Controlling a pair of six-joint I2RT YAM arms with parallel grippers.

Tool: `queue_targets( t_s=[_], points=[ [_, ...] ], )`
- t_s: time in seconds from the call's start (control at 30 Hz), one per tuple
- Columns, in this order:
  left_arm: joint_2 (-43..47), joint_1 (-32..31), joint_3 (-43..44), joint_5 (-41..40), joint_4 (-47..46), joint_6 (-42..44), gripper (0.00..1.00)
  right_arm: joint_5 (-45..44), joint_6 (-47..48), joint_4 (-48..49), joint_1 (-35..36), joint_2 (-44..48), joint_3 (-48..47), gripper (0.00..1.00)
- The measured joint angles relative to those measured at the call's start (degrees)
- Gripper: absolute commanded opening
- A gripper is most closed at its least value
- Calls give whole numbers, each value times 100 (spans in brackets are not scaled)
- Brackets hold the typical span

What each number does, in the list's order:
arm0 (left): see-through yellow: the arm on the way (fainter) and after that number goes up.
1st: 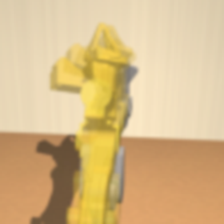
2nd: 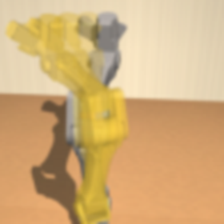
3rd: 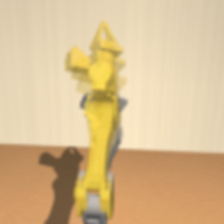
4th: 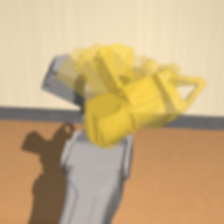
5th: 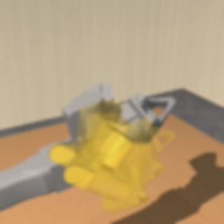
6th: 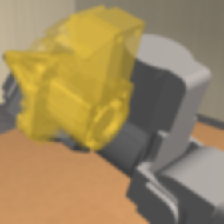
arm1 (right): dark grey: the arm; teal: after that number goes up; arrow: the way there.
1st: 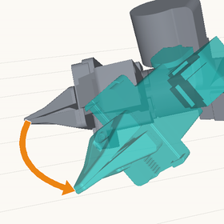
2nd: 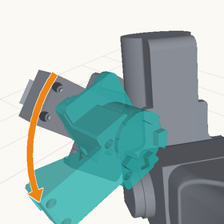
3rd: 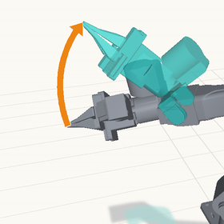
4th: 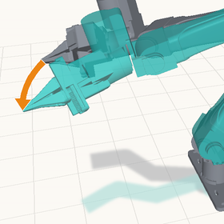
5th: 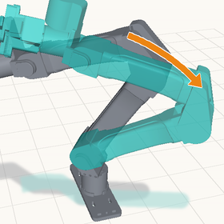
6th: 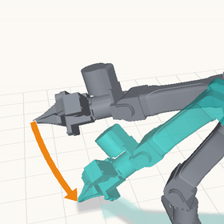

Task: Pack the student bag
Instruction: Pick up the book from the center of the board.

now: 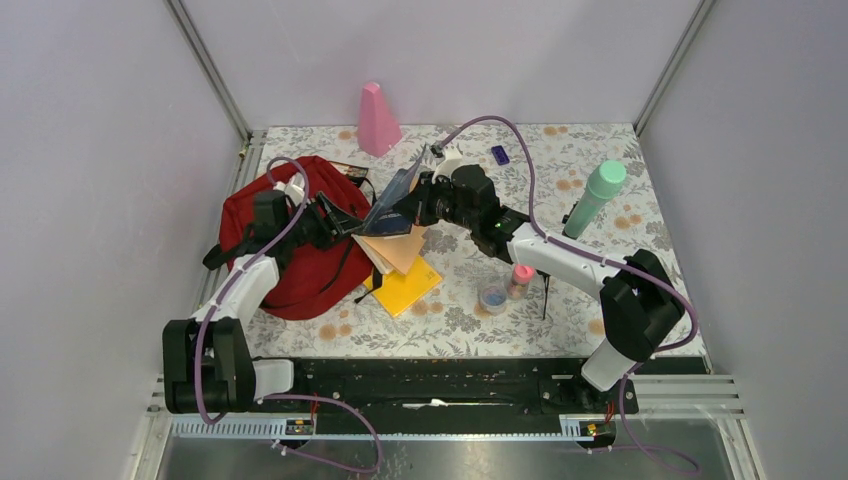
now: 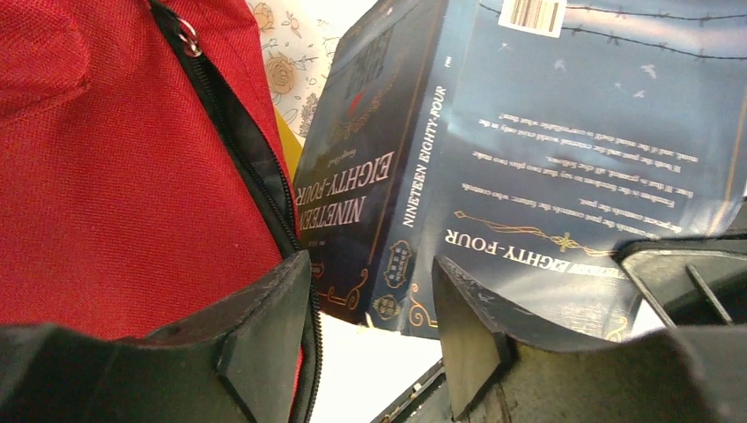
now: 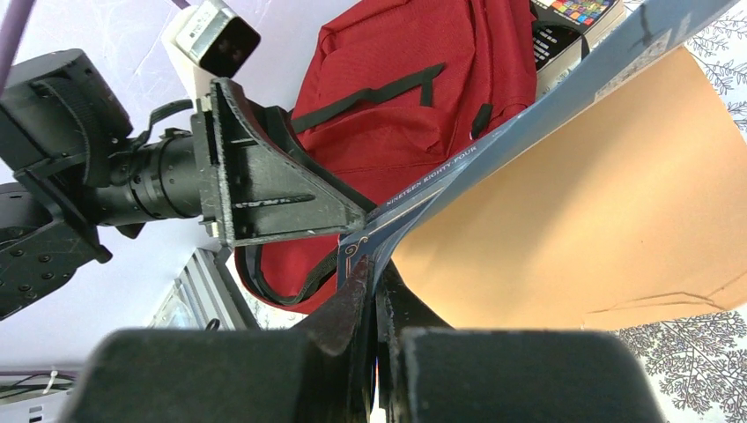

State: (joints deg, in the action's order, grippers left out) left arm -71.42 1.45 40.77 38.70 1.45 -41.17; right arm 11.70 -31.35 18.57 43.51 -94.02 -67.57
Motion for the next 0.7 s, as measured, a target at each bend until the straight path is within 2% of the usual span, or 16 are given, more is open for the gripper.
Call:
queue_targets(
  t_s=[0.2, 0.27, 0.37, 0.47, 0.5, 0.53, 0.6, 0.7],
  points=[
    [-219, -39, -31, 63, -9, -74, 52, -4, -20, 13, 0, 13, 2, 0],
    [-234, -66, -33, 72, -20, -90, 48, -2, -26, 11, 0, 13, 7, 0],
    [-278, -142, -33, 116, -125, -111, 31, -4, -39, 7, 0, 13, 9, 0],
    [-291, -251, -31, 175, -203, -142, 5, -7, -42, -4, 0, 13, 46, 0],
    [-291, -267, -31, 214, -225, -120, 0, -20, -42, -2, 0, 13, 66, 0],
    [-291, -275, -31, 256, -238, -85, 0, -59, -42, -4, -2, 13, 81, 1],
    [-289, -280, -26, 319, -229, 9, 0, -111, -46, -4, -17, 13, 103, 6],
    [-264, -286, -24, 328, -125, 111, 0, -160, -85, 11, -11, 35, 186, 24]
  ],
)
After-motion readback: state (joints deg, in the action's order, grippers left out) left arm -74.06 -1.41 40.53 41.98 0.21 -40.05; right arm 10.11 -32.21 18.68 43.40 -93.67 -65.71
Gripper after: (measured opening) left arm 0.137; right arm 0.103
